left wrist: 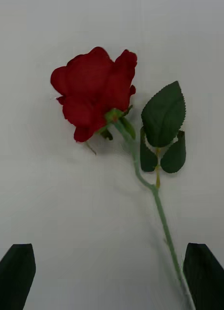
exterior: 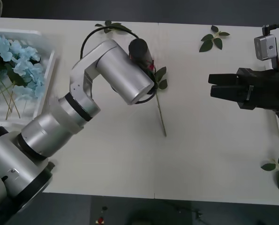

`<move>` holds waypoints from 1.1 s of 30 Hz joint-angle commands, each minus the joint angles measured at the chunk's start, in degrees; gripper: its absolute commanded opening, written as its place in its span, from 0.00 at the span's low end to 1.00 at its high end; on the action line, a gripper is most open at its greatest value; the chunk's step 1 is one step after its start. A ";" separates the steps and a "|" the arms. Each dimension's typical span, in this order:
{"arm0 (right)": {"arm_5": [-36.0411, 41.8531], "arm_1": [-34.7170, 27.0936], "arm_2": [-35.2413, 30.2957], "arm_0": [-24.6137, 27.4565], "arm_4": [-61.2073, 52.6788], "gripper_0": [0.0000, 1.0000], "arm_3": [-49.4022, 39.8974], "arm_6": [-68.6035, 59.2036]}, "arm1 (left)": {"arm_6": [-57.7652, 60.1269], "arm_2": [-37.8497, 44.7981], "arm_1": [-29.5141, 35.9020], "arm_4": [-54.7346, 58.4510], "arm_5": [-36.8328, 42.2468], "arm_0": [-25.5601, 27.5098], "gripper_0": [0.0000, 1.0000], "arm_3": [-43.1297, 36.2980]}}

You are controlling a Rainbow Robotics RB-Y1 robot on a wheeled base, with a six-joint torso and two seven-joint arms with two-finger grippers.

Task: Put the red flowers into the right box and the blue flowers into the left box

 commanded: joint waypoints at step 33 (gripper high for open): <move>0.00 0.84 -1.03 -0.99 -0.48 1.00 -0.50 1.23 | -11.32 -6.31 -2.91 8.90 -28.55 -2.27 0.78 19.17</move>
